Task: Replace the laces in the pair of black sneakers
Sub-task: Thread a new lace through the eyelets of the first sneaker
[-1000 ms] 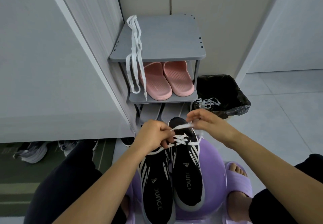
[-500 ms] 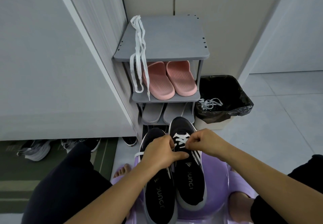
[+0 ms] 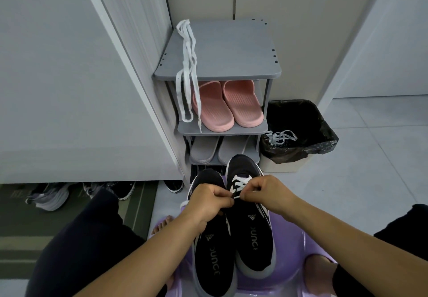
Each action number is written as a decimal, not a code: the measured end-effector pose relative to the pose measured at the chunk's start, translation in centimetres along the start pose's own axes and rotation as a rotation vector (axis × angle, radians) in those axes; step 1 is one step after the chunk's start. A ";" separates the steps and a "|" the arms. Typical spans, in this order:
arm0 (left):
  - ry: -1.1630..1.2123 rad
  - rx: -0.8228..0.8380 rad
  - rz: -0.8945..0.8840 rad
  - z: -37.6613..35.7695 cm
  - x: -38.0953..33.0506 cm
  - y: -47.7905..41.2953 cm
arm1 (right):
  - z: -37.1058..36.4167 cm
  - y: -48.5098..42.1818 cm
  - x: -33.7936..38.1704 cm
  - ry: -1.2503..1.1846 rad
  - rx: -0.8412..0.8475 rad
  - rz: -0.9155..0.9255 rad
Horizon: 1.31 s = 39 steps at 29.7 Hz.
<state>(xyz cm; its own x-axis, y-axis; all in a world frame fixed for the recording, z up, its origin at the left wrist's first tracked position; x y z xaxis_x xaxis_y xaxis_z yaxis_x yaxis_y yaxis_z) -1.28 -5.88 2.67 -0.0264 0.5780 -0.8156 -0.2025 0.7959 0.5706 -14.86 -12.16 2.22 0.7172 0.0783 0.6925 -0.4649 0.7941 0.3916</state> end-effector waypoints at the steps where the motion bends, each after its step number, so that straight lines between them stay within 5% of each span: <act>1: 0.009 0.000 0.003 0.0 0.1 0.0 | -0.1 0.0 0.0 0.010 -0.014 0.002; 13: 0.096 0.046 -0.029 0.3 -0.2 -0.6 | -0.5 -0.3 0.7 0.158 0.015 0.096; 18: 0.461 -0.023 0.032 2.8 -2.5 0.2 | 1.5 -0.5 0.2 0.326 -0.048 0.199; 22: 0.565 -0.442 -0.171 11.3 -6.0 0.3 | 2.7 -1.1 -1.7 0.036 -0.142 0.039; 25: 0.051 -0.711 -0.396 15.5 -7.4 0.9 | 3.1 -1.4 -3.0 0.001 -0.184 -0.071; 31: -0.604 0.127 -0.372 1.8 -3.1 -0.1 | 2.5 -2.0 -3.3 0.161 -0.134 -0.063; 35: -0.837 0.128 -0.381 -0.2 -1.7 -0.7 | 2.5 -1.4 -2.4 0.468 -0.097 0.116; 39: -0.499 0.169 -0.264 1.3 -2.4 -0.9 | 2.5 -0.8 -1.2 0.712 -0.176 0.296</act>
<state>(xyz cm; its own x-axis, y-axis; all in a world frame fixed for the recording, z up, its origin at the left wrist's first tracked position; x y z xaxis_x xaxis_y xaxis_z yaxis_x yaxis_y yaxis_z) 0.25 -7.78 4.27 0.4756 0.3391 -0.8117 0.0204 0.9182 0.3956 -16.62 -14.40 2.56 0.7643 0.6206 0.1754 -0.6416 0.7593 0.1091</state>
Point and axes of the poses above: each hand's wrist, its own y-axis away from the middle knuckle, its own z-axis out of the back of the hand, x = y × z, the point moved 5 cm from there along -y, towards the middle knuckle, and after that the axes turned 14 degrees about y, right-handed, at the moved point
